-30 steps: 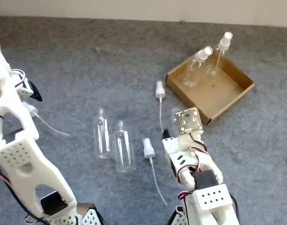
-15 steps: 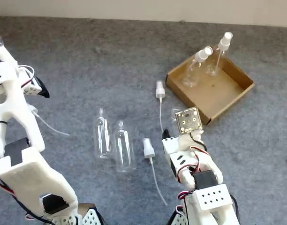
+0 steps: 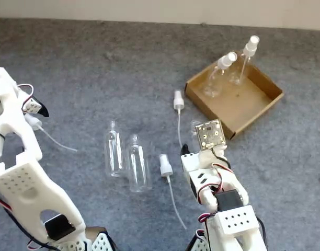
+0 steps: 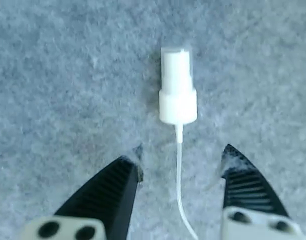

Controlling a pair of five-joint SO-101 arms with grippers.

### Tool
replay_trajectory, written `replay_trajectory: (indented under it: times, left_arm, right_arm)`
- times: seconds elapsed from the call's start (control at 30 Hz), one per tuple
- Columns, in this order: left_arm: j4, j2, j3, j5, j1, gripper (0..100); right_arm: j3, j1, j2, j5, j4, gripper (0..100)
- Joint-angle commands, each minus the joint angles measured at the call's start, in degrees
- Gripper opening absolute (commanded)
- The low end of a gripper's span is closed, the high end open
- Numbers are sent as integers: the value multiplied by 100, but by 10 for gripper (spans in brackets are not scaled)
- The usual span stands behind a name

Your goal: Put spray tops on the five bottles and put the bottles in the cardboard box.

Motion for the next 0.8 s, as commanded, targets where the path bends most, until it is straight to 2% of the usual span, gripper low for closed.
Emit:
replay_trajectory:
  times: [0.0,0.23,0.5,0.77]
  left_arm:
    - [-404,13,-75,79,-145,207]
    - [-756,312,-75,422,-154,207]
    - [-1257,681,-75,431,-189,207]
    - [-1319,752,-57,431,-145,204]
  right_arm:
    - [-75,-57,-101,0,-119,192]
    - [-75,-57,-101,0,-119,192]
    - [-75,-57,-101,0,-119,192]
    - [-75,-57,-101,0,-119,192]
